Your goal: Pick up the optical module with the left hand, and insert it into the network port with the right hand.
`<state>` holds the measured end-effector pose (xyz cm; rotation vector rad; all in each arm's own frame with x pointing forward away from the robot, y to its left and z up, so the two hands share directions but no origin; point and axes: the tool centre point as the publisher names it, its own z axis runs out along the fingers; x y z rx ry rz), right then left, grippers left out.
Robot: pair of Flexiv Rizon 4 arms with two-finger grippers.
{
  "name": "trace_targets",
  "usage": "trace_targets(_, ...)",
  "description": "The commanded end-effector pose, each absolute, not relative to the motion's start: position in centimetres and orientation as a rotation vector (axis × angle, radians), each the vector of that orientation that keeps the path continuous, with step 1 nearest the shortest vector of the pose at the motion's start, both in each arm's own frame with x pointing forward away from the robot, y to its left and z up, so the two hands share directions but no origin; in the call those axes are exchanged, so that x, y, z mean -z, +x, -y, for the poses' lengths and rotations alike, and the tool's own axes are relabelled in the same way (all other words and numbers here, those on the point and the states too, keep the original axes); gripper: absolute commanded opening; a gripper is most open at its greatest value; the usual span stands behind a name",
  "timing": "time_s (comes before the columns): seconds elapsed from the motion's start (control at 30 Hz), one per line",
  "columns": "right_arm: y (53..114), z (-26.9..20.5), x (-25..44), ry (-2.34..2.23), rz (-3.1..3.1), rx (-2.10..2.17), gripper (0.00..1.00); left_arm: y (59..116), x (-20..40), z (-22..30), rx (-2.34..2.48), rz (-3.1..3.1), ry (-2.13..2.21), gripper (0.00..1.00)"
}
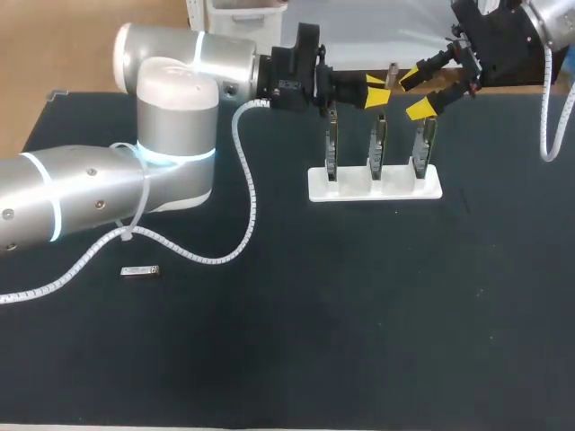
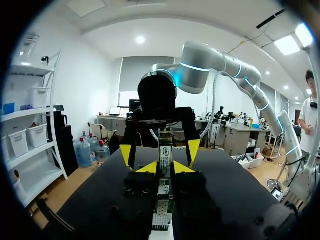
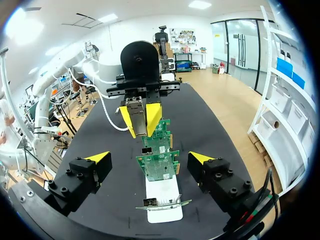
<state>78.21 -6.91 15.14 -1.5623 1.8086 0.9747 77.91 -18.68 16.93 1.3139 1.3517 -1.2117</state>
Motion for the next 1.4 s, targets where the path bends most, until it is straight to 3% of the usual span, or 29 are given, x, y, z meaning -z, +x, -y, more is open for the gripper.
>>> trace_targets(0.03, 78.2, 6.9, -15.1, -1.561, -1.808, -0.974, 1.00, 77.9, -17.0, 18.5, 1.210, -1.352, 1.299, 0.00)
trace_targets(1.4, 78.2, 6.9, -15.1, -1.561, -1.808, -0.974, 1.00, 77.7, -15.4, 19.0, 1.198, -1.410, 1.278, 0.00)
